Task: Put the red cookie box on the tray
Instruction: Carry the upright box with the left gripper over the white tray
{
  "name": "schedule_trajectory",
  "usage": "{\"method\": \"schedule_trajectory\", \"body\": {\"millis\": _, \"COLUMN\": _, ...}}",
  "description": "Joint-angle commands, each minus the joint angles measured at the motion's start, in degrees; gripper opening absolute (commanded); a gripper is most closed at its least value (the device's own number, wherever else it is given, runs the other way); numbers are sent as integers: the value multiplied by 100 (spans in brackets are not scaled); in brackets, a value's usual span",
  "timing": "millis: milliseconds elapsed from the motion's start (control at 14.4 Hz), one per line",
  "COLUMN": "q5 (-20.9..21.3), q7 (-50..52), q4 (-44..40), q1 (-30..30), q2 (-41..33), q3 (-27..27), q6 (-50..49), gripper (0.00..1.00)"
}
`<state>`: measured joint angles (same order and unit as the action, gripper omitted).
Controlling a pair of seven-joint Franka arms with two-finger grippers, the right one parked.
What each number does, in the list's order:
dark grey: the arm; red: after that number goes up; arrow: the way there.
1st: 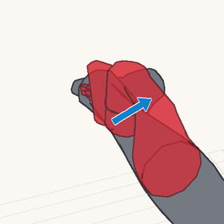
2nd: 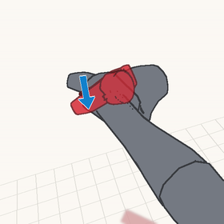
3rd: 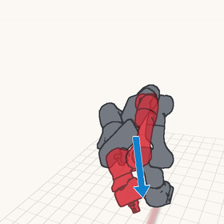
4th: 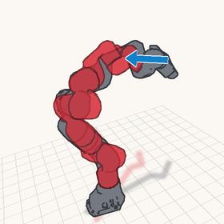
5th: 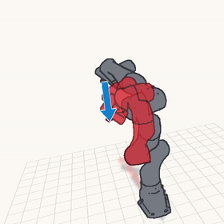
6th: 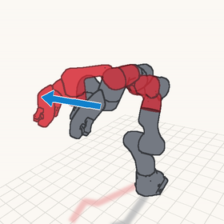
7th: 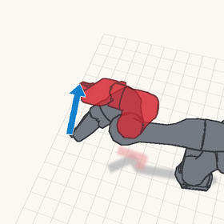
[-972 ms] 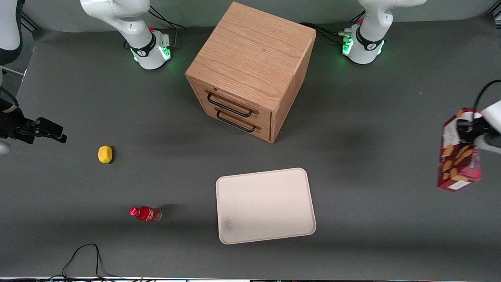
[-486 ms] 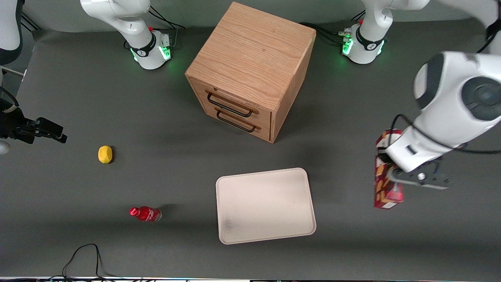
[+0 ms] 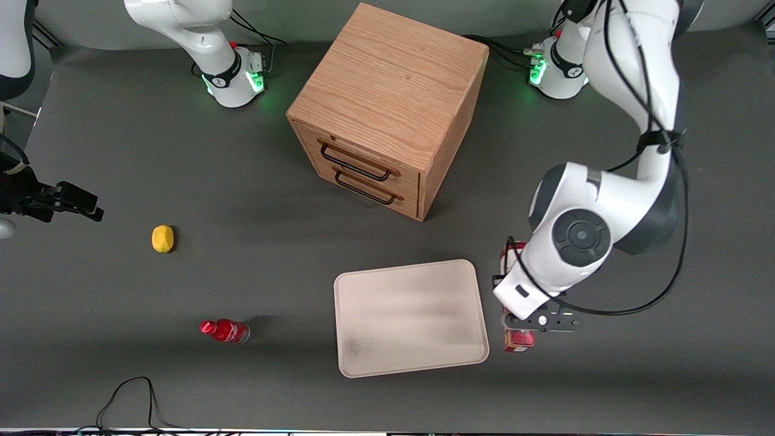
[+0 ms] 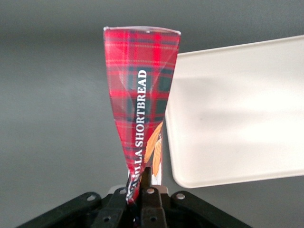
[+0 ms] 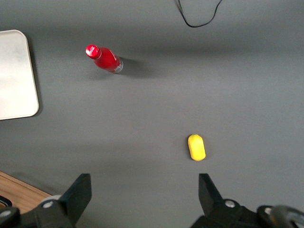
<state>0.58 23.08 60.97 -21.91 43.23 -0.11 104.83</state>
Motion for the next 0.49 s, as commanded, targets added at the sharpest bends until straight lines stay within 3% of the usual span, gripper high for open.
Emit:
{"method": "schedule_trajectory", "body": {"millis": 0, "q5": -242, "q7": 836, "q4": -393, "q1": -6, "q2": 378, "q3": 20, "q6": 45, "gripper": 0}}
{"method": "schedule_trajectory", "body": {"millis": 417, "q5": -242, "q7": 1480, "q4": -674, "q1": -24, "q2": 1012, "q3": 204, "q6": 521, "gripper": 0}}
